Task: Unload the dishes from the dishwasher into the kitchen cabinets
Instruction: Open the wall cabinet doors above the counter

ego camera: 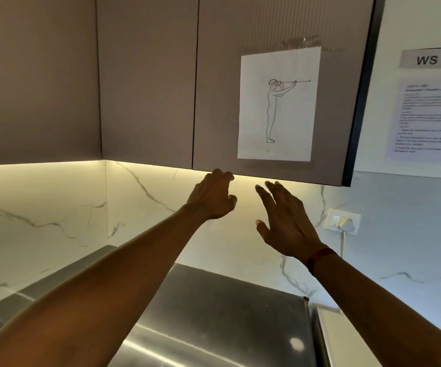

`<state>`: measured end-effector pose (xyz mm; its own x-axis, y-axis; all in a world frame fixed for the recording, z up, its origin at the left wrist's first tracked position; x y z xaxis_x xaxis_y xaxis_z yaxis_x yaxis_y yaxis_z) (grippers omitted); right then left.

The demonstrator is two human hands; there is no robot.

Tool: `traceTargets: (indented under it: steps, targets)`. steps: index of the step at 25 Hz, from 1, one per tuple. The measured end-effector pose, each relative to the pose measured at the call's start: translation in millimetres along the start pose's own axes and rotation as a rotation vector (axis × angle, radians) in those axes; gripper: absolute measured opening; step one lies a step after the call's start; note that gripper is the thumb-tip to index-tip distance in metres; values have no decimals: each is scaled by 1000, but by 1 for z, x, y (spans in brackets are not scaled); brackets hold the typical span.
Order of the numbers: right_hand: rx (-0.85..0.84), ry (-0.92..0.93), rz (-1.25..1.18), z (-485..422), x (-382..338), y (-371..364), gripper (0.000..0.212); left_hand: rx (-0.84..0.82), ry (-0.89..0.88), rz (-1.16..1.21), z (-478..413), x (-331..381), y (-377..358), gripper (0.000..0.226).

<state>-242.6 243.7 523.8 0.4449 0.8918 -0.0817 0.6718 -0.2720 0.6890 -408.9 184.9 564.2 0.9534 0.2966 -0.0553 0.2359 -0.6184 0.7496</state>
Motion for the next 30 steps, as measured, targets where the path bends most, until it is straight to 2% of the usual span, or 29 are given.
traceTargets:
  steps: [5, 8, 15, 17, 19, 21, 23, 25, 30]
  targets:
    - [-37, 26, 31, -42, 5, -37, 76, 30, -51, -169, -63, -39, -5, 57]
    - [-14, -1, 42, -70, 6, -47, 75, 47, -57, -183, -94, -65, -13, 55]
    - [1, -7, 120, -142, -5, -84, 78, 126, -39, 137, -111, -100, -83, 44]
    - [-1, -10, 153, -156, -5, -93, 79, 254, 14, 298, -112, -109, -94, 34]
    - [-3, -23, 186, -169, -3, -103, 80, 370, 188, 500, -114, -122, -103, 16]
    - [-34, -34, 252, -179, 0, -115, 83, 315, 452, 708, -113, -133, -120, 5]
    - [-48, -47, 301, -184, 4, -126, 87, 192, 667, 920, -113, -139, -139, 17]
    - [-64, -49, 342, -183, 8, -135, 94, 120, 770, 1181, -112, -140, -154, 21]
    - [-131, -63, 426, -180, 18, -143, 104, 30, 891, 1918, -111, -127, -157, 7]
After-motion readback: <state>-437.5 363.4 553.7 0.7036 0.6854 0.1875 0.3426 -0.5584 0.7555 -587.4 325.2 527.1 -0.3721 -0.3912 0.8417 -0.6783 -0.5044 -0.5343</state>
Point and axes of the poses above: each hand's wrist, its own z-axis away from the middle knuckle, its own y-axis out of the back of the hand, x = y × z, the point moved 5 cm from there along -z, towards the middle knuckle, and after that the axes turned 14 degrees about -z, right-handed, at the moved point
